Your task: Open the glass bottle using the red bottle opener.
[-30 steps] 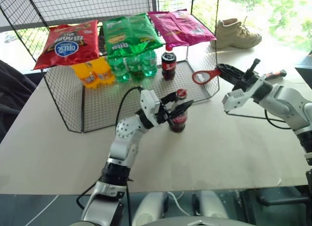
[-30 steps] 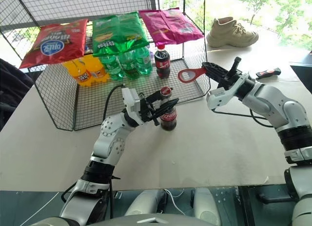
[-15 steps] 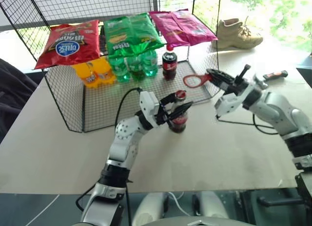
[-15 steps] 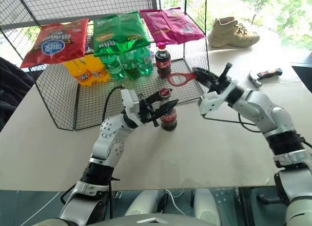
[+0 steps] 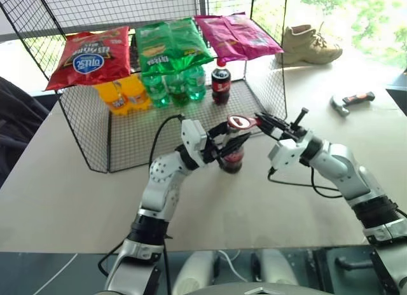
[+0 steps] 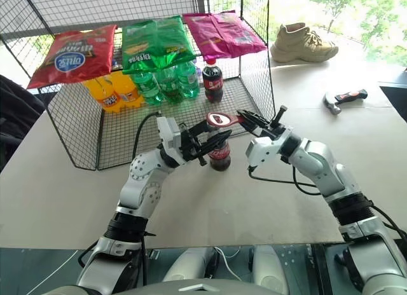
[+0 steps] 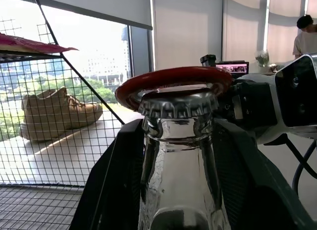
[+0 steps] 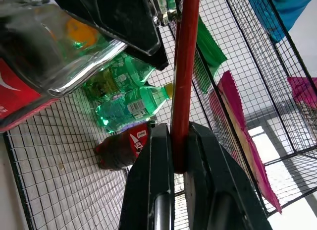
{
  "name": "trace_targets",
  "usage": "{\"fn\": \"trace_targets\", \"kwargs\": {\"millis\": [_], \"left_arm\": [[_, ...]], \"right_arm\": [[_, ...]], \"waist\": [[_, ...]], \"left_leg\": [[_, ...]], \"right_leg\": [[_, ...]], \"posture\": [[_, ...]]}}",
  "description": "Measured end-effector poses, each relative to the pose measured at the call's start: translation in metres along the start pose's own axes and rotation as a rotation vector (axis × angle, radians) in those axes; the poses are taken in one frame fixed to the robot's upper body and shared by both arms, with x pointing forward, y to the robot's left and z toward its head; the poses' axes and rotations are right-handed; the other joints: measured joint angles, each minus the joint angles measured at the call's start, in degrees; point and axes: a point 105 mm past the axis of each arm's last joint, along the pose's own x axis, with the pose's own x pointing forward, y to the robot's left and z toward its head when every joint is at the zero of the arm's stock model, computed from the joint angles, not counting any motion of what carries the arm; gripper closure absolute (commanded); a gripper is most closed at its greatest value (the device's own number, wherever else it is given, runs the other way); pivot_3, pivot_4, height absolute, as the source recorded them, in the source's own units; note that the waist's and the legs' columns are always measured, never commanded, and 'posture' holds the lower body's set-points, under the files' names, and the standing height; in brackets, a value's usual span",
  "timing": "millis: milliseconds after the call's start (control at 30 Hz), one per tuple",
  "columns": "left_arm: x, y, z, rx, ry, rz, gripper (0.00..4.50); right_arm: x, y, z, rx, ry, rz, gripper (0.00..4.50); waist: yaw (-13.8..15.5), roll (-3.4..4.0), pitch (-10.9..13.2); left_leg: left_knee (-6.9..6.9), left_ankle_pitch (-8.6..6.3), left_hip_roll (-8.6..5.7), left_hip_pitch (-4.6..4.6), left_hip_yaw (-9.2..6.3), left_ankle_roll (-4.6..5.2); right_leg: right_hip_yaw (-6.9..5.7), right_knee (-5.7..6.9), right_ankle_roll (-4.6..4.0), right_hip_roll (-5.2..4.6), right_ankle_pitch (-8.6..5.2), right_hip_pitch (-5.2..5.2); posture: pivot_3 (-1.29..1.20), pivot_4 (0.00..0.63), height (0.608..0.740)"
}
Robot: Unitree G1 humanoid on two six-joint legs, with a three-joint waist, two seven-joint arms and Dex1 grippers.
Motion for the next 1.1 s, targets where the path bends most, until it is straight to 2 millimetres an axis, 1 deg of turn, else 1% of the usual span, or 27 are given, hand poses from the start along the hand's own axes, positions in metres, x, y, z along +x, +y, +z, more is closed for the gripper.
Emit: {"fn": "trace_targets", "kwargs": {"millis": [267, 467, 600, 833, 967, 1100], "left_arm": [[-0.001, 0.000, -0.001, 0.001, 0.000, 0.000, 2.98], [-0.004, 0.002, -0.003, -0.005, 0.004, 0.015, 2.98], [-0.006, 0.004, -0.003, -0.007, 0.007, 0.024, 2.98], [-0.006, 0.003, -0.003, -0.007, 0.006, 0.025, 2.98], [-0.005, 0.003, -0.003, -0.009, 0.002, 0.026, 2.98], [-0.004, 0.004, -0.003, -0.011, -0.001, 0.027, 2.98]], "right_arm": [[0.000, 0.013, 0.004, 0.076, -0.004, 0.004, 4.50], [0.007, 0.019, 0.005, 0.041, 0.013, -0.004, 4.50], [0.009, 0.019, 0.006, -0.009, 0.024, -0.010, 4.50], [0.009, 0.013, 0.006, -0.101, 0.016, -0.007, 4.50], [0.009, -0.001, 0.002, -0.192, 0.002, 0.024, 4.50], [0.010, -0.009, 0.001, -0.236, -0.014, 0.044, 4.50]], "waist": [[0.01, 0.03, -0.02], [-0.02, 0.06, -0.07], [-0.01, 0.15, -0.16], [-0.01, 0.20, -0.22], [0.00, 0.18, -0.19], [0.18, 0.18, -0.17]], "left_leg": [[-0.01, 0.00, 0.00, 0.12, 0.00, 0.00], [-0.02, -0.01, 0.00, 0.54, 0.02, 0.02], [-0.02, -0.14, 0.01, 0.67, 0.01, 0.24], [-0.02, -0.01, 0.01, 0.66, 0.01, 0.02], [-0.02, -0.01, 0.00, 0.62, 0.00, 0.02], [-0.02, -0.01, -0.01, 0.56, -0.01, 0.01]], "right_leg": [[0.01, 0.00, 0.00, 0.00, 0.00, 0.06], [0.02, 0.06, -0.01, 0.01, -0.02, 0.40], [0.01, 0.08, 0.00, 0.02, -0.03, 0.52], [0.01, 0.08, 0.00, 0.02, -0.02, 0.52], [-0.01, 0.07, 0.00, 0.01, -0.02, 0.51], [-0.02, 0.06, 0.00, -0.01, -0.02, 0.51]], "posture": [[0.00, 0.150, 0.740], [0.00, 0.150, 0.740], [0.00, 0.150, 0.740], [0.00, 0.150, 0.740], [0.00, 0.150, 0.740], [0.00, 0.150, 0.740]]}}
